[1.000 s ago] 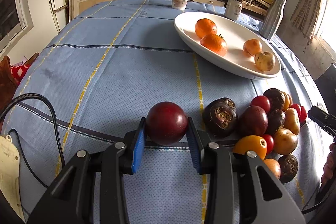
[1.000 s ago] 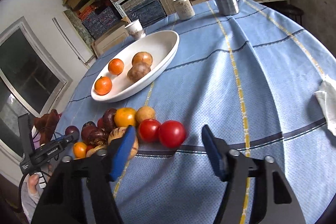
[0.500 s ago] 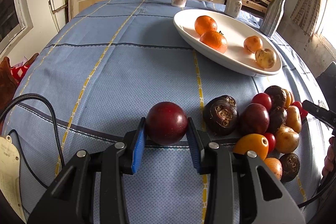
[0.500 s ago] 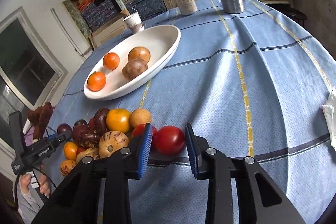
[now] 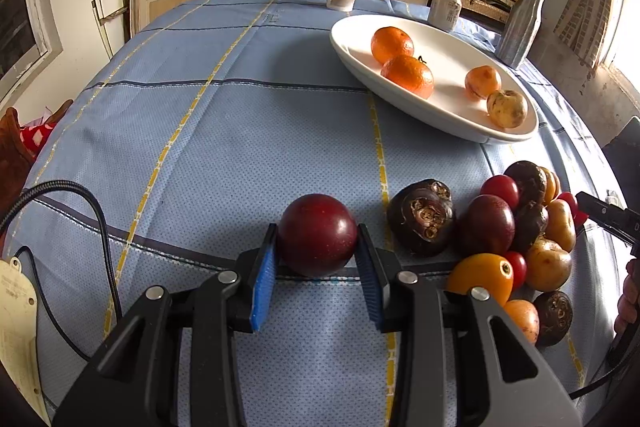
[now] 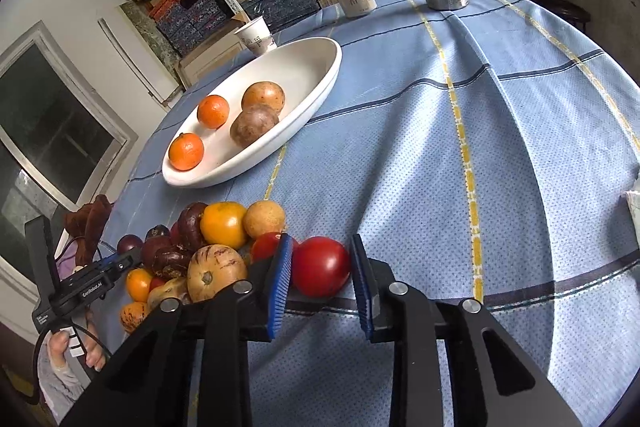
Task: Organize fruits
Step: 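Grasp a red tomato with the right tool while the left holds the plum, then carry the tomato and plum into the white bowl and open both tools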
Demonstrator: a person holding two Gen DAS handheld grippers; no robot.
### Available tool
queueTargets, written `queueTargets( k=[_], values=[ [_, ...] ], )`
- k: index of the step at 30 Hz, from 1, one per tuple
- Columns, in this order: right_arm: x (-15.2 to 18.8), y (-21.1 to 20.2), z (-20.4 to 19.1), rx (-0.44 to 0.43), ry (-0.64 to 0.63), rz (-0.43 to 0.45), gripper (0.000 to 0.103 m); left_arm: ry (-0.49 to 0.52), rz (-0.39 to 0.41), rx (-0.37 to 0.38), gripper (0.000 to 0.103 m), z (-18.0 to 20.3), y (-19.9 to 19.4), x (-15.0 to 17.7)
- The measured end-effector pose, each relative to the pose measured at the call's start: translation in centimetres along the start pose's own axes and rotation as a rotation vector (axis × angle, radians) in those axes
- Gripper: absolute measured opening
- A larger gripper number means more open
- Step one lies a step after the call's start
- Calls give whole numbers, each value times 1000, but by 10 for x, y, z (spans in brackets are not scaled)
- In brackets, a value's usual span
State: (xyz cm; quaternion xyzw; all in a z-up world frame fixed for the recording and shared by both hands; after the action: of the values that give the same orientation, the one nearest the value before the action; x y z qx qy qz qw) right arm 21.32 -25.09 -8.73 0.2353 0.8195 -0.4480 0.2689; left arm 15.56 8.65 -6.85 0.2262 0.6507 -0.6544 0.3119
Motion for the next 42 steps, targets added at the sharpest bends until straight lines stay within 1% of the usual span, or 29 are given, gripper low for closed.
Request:
queueTargets(
  k=[4, 9, 15, 18, 22, 24, 26, 28, 32, 37, 40, 41, 42],
  values=[
    [0, -3, 1, 6, -3, 11, 28, 11, 10, 7, 37, 1, -2, 0],
    [0, -14, -2, 5, -14, 58, 28, 9, 26, 21, 37, 2, -6, 0],
    [-7, -31, -4, -2, -9, 127, 28, 14, 91, 32, 36, 7, -21, -9],
    [-19, -35, -13, -21, -23, 130, 28, 21, 98, 51, 36, 12, -26, -28],
    [-59, -50, -47, -33, -111, 179, 28, 69, 140, 26, 36, 28, -31, -72],
    [-81, -49, -66, -32, -156, 199, 28, 85, 163, 17, 36, 38, -28, -95],
    [-99, -38, -80, -26, -180, 197, 28, 95, 168, 16, 36, 47, -17, -117],
    [-115, -17, -90, -11, -203, 185, 28, 91, 160, 18, 36, 52, -3, -130],
    [-133, 37, -90, -2, -176, 138, 28, 80, 114, 25, 36, 60, 40, -153],
    [-145, 92, -78, 14, -132, 83, 28, 102, 54, 49, 36, 76, 86, -168],
    [-146, 111, -67, 42, -129, 51, 28, 123, 29, 77, 36, 91, 104, -169],
    [-144, 115, -65, 52, -128, 45, 28, 129, 27, 81, 37, 95, 108, -168],
    [-144, 119, -62, 62, -129, 35, 30, 150, 48, 64, 37, 101, 108, -168]
  ],
)
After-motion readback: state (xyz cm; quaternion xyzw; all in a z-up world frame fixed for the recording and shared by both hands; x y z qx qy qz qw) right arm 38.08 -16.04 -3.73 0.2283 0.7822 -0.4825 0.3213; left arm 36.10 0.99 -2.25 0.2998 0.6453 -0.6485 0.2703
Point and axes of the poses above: each gripper's, at about its wrist camera, not at the fingertips, and y roughly the way its jaws point, z to its right, x to its underside, the point moved 1 cm from there along y, roughly the way its jaws point, and after that the axes turned 7 degrees about z, right-handed, at the moved point
